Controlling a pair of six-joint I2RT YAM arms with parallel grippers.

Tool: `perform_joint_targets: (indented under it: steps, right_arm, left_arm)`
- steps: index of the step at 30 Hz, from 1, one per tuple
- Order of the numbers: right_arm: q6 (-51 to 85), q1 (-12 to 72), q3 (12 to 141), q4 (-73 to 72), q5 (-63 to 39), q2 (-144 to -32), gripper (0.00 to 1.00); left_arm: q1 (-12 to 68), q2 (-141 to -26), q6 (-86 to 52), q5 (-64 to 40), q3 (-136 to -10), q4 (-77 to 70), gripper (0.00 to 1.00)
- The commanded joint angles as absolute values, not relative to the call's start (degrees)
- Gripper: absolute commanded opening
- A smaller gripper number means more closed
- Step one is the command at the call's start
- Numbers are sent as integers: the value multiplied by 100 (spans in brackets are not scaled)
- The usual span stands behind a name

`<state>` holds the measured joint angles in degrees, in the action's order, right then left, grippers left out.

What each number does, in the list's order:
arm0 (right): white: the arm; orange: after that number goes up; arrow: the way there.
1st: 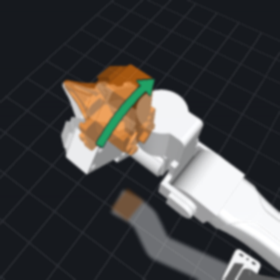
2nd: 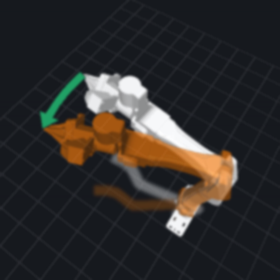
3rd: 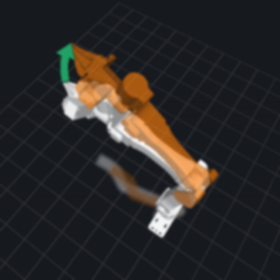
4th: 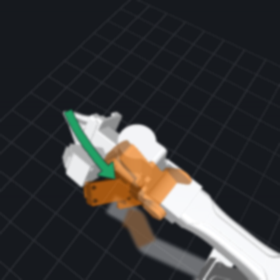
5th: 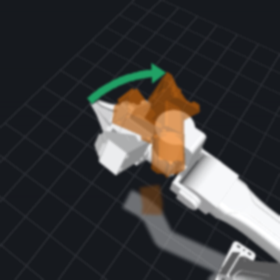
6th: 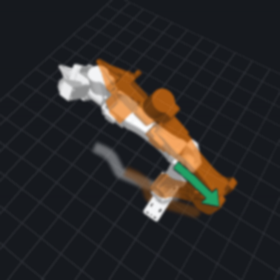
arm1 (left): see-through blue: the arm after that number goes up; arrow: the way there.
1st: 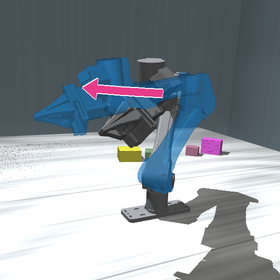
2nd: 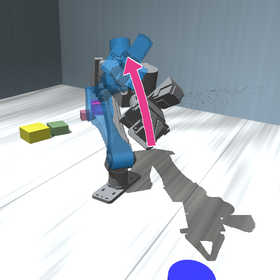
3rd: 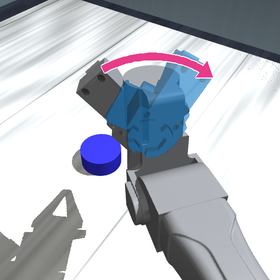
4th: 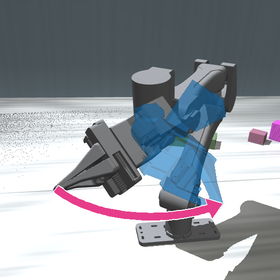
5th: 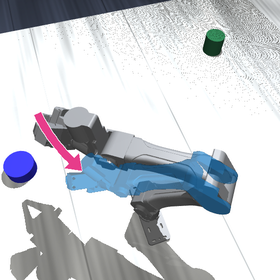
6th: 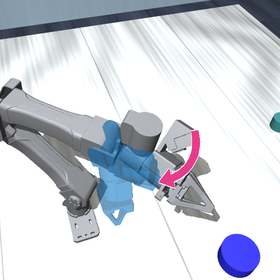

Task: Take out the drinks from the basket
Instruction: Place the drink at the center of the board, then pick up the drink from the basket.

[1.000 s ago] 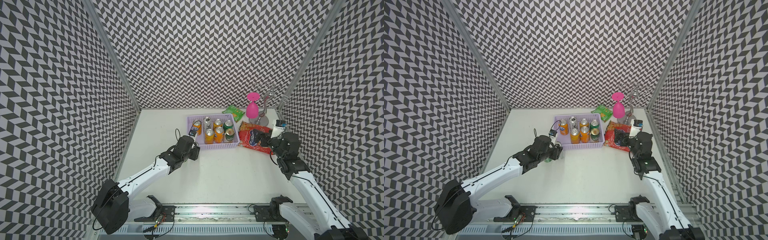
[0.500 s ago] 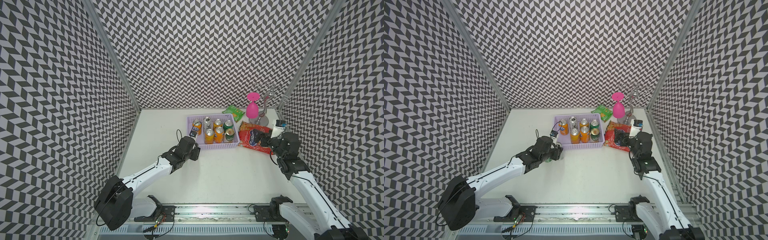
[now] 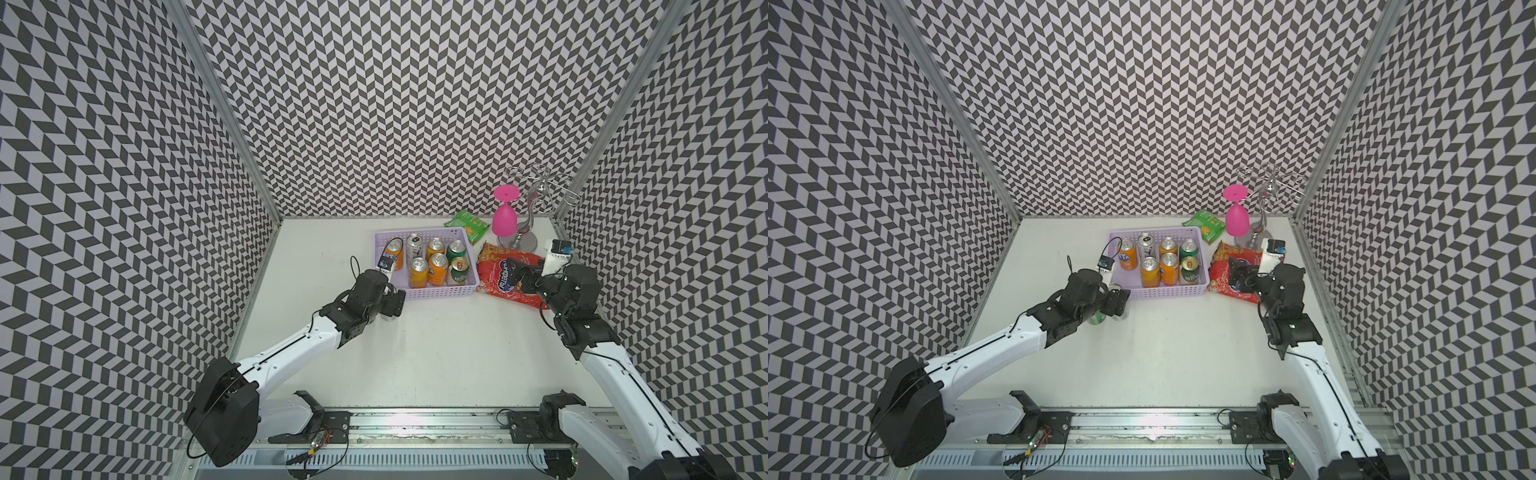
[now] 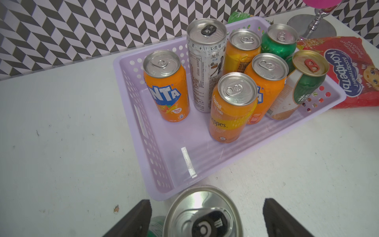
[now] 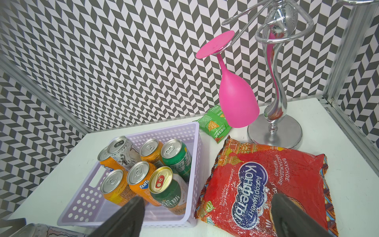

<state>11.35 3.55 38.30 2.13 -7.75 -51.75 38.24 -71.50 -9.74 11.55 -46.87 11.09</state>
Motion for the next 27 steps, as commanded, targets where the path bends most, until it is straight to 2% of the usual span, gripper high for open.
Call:
perform_joint_targets:
  steps: [1, 7, 12, 27]
  right_arm:
    - [1065, 307, 3914, -1, -792, -5117, 100]
    - [1063, 307, 3908, -1, -791, -5086, 100]
    - [1055, 308, 3903, 0, -791, -5083, 100]
    - [1037, 296, 3888, 25, -775, -5063, 100]
  left_arm:
    - [3823, -7031, -849, 1169, -5152, 1290, 92]
    - [3821, -7208, -630, 1059, -5644, 1310, 99]
    - [3776, -7598, -248, 1040, -6124, 1139, 99]
    - [3334, -9781, 173, 502, -8162, 1466, 99]
